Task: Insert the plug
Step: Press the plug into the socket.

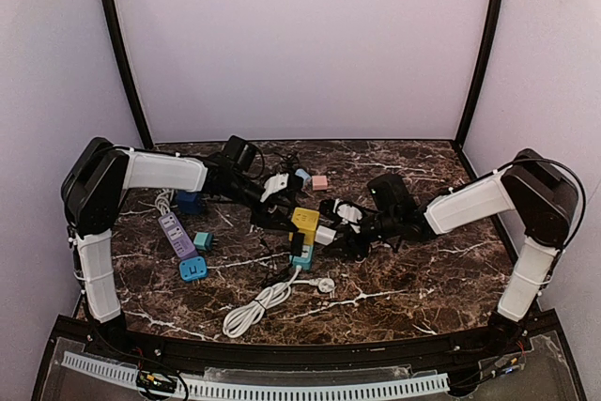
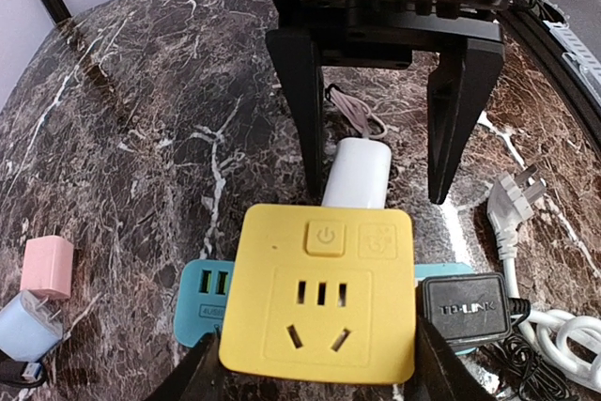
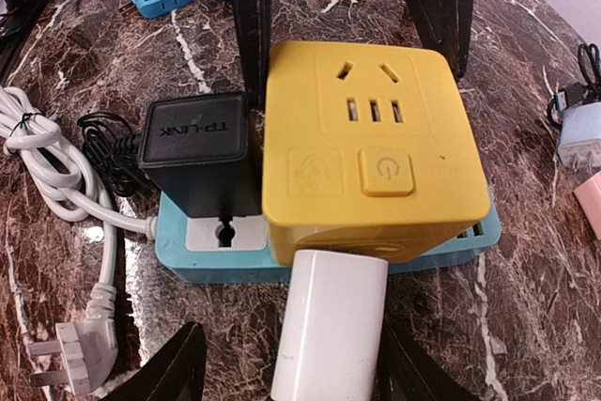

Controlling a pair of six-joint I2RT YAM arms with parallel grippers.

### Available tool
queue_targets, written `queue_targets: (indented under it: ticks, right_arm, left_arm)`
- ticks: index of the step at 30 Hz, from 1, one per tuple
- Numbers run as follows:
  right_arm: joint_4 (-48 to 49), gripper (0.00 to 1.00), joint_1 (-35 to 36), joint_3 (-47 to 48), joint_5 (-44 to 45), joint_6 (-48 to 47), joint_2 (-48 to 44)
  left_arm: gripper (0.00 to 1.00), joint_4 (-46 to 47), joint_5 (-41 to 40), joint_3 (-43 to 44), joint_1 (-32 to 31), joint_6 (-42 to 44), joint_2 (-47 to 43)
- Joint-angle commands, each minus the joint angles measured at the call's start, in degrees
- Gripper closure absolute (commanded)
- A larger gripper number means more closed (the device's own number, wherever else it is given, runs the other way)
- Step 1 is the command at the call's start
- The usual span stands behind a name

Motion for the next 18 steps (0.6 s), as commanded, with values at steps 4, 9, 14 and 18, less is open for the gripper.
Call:
queue_targets:
  ticks: [4, 9, 14, 18]
  right_arm:
    - [1.74, 0.46, -0.91, 2.16, -0.26, 0.27, 3.11]
    - [1.55, 0.77, -0.99, 3.86, -0.16, -0.10, 3.83]
    - [0.39, 0.95, -1.04, 4.97, -2.34, -2.44, 3.09]
    - [-3.07, 1.00, -1.01, 8.65, -3.35, -3.76, 4.25]
  left_arm:
    - [0.61, -1.96, 3.40, 0.33, 0.14, 5.61, 0.34]
    - [0.69, -3.32, 3.29, -0.37, 0.09, 7.46, 0.62]
    - [0.82, -4.56, 4.75, -0.36, 0.09, 8.65, 0.75]
    - [0.97, -4.12, 4.74, -0.36, -0.29, 6.97, 1.00]
